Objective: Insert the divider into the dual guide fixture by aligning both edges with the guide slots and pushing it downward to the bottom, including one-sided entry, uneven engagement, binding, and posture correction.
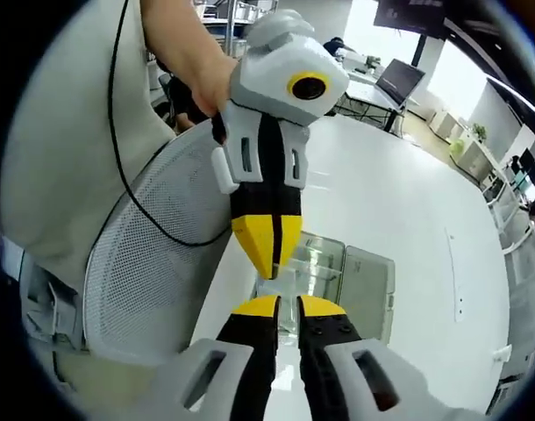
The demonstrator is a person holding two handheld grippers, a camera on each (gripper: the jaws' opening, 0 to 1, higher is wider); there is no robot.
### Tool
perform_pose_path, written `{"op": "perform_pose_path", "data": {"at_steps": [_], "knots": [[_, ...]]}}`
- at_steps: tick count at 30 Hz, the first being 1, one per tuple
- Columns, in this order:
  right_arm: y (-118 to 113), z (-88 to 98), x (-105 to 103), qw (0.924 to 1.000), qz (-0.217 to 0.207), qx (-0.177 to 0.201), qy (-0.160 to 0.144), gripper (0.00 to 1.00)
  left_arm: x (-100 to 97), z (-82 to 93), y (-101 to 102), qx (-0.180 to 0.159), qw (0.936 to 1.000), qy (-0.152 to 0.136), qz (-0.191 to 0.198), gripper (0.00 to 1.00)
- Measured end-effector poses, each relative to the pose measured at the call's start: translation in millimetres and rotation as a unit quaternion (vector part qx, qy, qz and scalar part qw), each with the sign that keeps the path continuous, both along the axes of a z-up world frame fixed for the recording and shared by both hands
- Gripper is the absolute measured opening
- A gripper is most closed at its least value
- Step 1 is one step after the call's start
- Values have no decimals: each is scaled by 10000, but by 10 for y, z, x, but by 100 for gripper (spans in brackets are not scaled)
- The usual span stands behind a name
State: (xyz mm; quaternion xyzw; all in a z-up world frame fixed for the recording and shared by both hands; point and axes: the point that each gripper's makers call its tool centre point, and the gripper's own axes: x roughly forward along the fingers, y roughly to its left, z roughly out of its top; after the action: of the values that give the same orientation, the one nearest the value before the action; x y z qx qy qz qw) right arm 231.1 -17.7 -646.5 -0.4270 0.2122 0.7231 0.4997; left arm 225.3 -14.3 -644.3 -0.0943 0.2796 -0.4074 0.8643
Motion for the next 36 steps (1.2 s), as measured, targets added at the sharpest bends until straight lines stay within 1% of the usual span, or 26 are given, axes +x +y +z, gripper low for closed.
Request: {"op": "perform_pose_path", "data": {"at_steps": [7, 17, 21, 24, 26, 27, 29, 30, 33, 36], "knots": [[-22, -9, -34, 9996, 4, -93, 264, 1, -31, -7, -23, 202, 9992, -250, -223, 0], [-60, -32, -98, 9978, -59, -194, 624, 0, -80, -17, -61, 550, 9937, -749, -623, 0], [-61, -66, -137, 9968, -103, -252, 752, 0, -111, -50, -65, 635, 9918, -832, -729, 0], [-70, -87, -163, 9968, -45, -239, 765, 0, -124, -63, -64, 672, 9906, -901, -784, 0], [-61, -94, -180, 9964, -53, -235, 812, 0, -130, -40, -78, 628, 9905, -940, -784, 0], [-58, -102, -180, 9965, -43, -242, 802, 0, -141, -40, -85, 676, 9897, -966, -815, 0], [-55, -108, -190, 9964, -18, -255, 814, 0, -143, -46, -86, 691, 9896, -957, -819, 0], [-51, -106, -182, 9968, 32, -213, 763, 0, -142, -48, -82, 701, 9895, -962, -822, 0], [-38, -98, -189, 9955, -89, -216, 914, 0, -145, -44, -74, 700, 9895, -956, -831, 0], [-40, -93, -181, 9946, -178, -200, 999, 0, -141, -48, -72, 702, 9898, -929, -822, 0]]}}
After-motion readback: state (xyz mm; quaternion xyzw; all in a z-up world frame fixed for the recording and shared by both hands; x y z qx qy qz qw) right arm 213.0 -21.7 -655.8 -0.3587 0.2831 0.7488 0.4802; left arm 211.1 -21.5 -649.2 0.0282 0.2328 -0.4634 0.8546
